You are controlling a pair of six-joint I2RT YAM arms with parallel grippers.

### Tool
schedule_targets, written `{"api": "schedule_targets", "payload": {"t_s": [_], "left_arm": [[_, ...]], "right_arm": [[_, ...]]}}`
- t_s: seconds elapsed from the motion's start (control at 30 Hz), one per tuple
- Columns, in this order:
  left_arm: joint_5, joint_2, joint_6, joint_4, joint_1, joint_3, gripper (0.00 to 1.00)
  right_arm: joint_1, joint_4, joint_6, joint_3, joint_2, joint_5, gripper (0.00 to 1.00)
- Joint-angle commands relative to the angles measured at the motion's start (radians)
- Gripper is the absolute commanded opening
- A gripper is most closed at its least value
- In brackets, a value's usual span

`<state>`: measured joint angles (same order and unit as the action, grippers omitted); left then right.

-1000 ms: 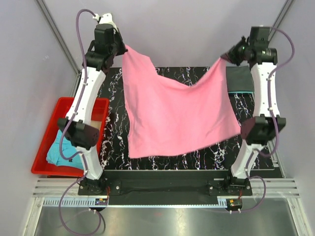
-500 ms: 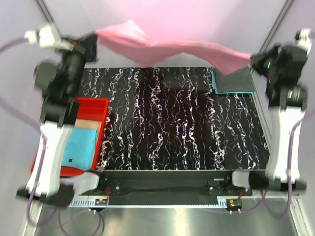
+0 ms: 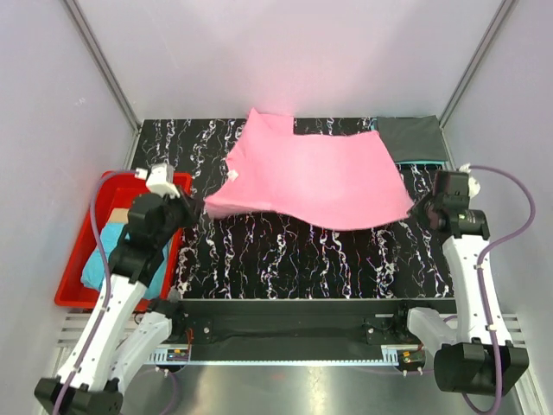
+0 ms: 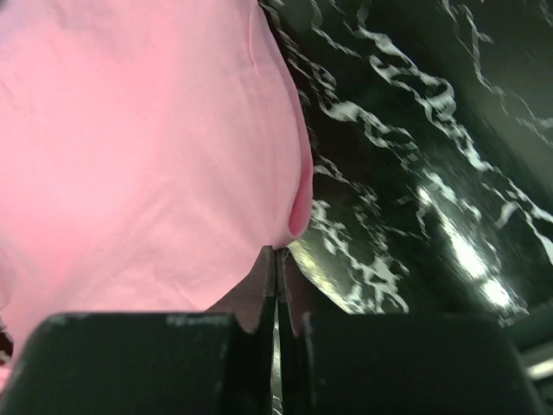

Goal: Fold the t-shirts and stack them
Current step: Flatten the tshirt out

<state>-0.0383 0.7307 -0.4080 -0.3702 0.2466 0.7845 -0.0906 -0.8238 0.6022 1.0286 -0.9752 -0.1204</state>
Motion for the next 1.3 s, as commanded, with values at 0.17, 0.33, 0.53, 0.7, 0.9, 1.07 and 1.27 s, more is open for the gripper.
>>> {"api": "schedule_targets", "payload": {"t_s": [0.17, 0.33, 0.53, 0.7, 0.9, 1.07, 1.27], "left_arm": [[-0.074, -0.131, -0.14, -0.17, -0.001, -0.096, 0.0], [-0.122, -0.06, -0.172, -0.167, -0.001, -0.085, 0.0], [-0.074, -0.066, -0.161, -0.222, -0.001, -0.059, 0.0], [-0.009, -0.108, -0.152, -0.245, -0.001, -0.007, 0.0], [-0.028, -0.082, -0.146, -0.262, -0.001, 0.179, 0.0], [-0.012, -0.106, -0.101, -0.257, -0.001, 0.457, 0.0], [0.006, -0.1, -0.126, -0.185, -0.001, 0.78, 0.0]], "right_arm": [[0.0, -0.106, 0.16, -0.104, 0.02, 0.068, 0.0], [0.0, -0.097, 0.339, -0.196, 0.029, 0.18, 0.0], [0.0, -0.179, 0.341, -0.22, 0.116, 0.052, 0.0], [0.0, -0.176, 0.207, -0.093, 0.181, -0.027, 0.0], [0.0, -0.21, 0.081, 0.138, 0.075, 0.004, 0.0], [0.0, -0.307, 0.047, 0.448, 0.072, 0.013, 0.0], [0.0, -0.4, 0.108, 0.867, 0.067, 0.097, 0.0]]}}
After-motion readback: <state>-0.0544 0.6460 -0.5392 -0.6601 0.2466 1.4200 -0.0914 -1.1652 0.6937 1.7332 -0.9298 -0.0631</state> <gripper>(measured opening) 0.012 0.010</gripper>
